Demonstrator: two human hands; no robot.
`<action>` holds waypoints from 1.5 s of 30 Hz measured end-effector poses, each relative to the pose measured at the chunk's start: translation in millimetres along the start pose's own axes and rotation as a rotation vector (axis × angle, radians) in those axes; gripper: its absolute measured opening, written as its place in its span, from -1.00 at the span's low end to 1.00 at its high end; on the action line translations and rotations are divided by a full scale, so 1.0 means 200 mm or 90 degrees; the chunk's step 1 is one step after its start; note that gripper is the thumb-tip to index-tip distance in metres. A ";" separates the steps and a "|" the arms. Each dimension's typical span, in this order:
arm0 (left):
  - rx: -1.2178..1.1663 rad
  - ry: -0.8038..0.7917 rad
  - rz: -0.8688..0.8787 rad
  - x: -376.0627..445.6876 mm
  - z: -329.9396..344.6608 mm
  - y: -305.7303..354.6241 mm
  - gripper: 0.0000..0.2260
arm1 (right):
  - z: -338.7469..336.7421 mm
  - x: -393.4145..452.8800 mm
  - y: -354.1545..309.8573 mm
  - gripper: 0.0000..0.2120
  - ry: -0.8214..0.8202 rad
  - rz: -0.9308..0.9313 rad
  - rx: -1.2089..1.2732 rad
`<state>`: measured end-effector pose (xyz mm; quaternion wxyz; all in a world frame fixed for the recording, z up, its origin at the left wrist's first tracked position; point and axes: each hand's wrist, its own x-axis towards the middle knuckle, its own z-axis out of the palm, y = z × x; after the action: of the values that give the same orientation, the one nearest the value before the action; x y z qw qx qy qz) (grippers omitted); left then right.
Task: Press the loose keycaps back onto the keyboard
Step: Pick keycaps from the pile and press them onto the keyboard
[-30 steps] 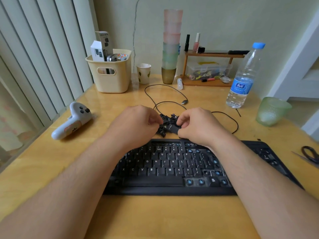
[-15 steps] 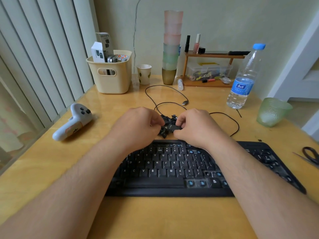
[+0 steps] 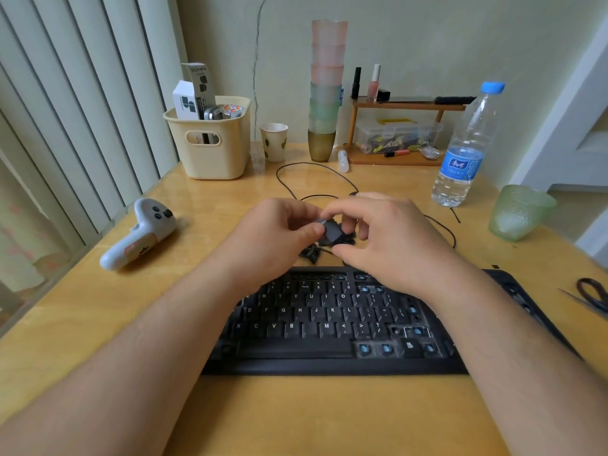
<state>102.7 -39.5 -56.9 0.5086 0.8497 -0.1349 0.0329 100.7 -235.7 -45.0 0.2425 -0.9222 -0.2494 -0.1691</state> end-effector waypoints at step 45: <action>0.285 -0.098 0.188 -0.11 0.21 0.11 -0.60 | -0.39 -0.30 0.22 -0.74 -0.269 0.204 0.019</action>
<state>72.7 -81.1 -63.3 0.2860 0.9122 -0.2847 0.0708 60.2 -334.3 -22.9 0.2223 -0.9611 -0.1473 0.0712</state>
